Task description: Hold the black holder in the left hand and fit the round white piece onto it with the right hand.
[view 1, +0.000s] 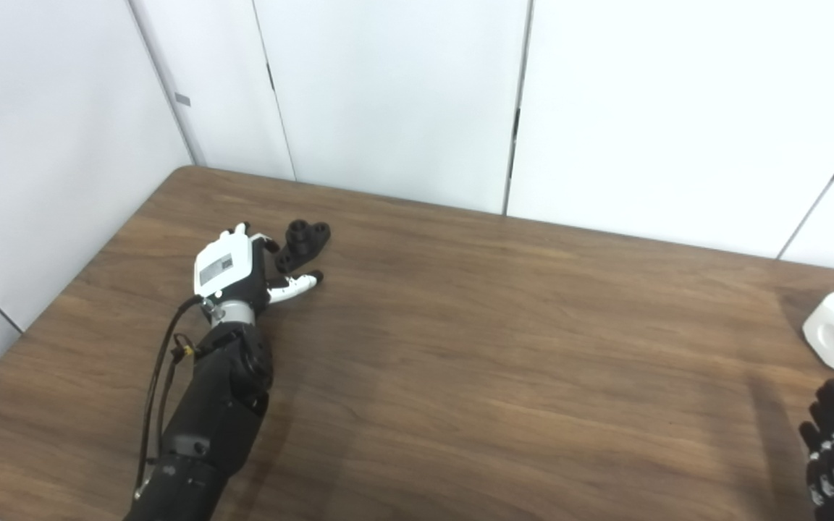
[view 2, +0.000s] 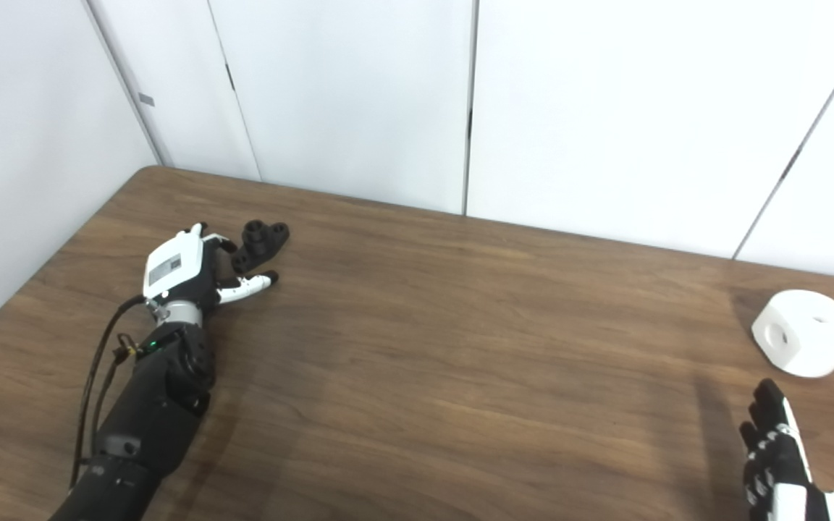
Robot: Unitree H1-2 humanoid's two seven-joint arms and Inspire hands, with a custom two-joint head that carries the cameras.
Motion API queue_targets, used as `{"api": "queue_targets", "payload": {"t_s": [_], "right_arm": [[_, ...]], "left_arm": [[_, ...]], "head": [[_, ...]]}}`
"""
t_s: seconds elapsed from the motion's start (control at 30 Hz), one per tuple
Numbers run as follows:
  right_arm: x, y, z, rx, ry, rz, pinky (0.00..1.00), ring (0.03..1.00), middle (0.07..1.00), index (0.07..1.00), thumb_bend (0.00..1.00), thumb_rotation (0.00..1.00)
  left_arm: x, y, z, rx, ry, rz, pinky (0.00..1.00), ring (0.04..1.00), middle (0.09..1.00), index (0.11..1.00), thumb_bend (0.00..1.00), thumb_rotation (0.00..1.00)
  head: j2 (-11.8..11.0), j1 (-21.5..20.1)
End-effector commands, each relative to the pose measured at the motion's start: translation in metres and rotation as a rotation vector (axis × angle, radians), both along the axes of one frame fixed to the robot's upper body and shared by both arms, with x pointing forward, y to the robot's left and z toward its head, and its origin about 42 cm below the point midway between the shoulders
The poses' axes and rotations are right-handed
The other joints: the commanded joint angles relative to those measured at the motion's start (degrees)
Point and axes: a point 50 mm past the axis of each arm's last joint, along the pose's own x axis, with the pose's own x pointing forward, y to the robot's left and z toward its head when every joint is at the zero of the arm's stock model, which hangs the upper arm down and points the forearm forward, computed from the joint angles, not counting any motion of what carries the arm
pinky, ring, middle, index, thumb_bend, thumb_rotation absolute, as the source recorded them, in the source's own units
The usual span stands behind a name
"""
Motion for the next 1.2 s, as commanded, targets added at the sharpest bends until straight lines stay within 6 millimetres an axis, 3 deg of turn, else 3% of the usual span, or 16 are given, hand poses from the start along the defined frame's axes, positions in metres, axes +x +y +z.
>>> {"api": "queue_targets", "payload": {"t_s": [0.0, 0.93, 1.17], "right_arm": [[-0.1117, 0.0149, -0.0271, 0.043, 0.187, -0.061, 1.0, 1.0, 0.983, 0.958, 0.63, 1.0], [-0.1132, 0.0177, -0.0229, 0.046, 0.186, -0.054, 1.0, 1.0, 0.988, 0.961, 0.65, 1.0], [-0.1136, 0.0183, -0.0221, 0.046, 0.192, -0.057, 1.0, 1.0, 0.993, 0.967, 0.65, 1.0]], "left_arm": [[0.0285, 0.0145, 0.0543, 0.105, -0.158, -0.007, 1.0, 1.0, 0.967, 0.705, 0.83, 0.51], [0.03, 0.0113, 0.0495, 0.078, -0.232, -0.043, 1.0, 0.984, 0.918, 0.707, 0.79, 0.33], [0.0281, 0.0097, 0.0485, 0.078, -0.225, -0.049, 1.0, 0.993, 0.935, 0.711, 0.79, 0.35]], "head": [[0.02, 0.02], [0.72, -0.36], [0.45, -0.41]]}}
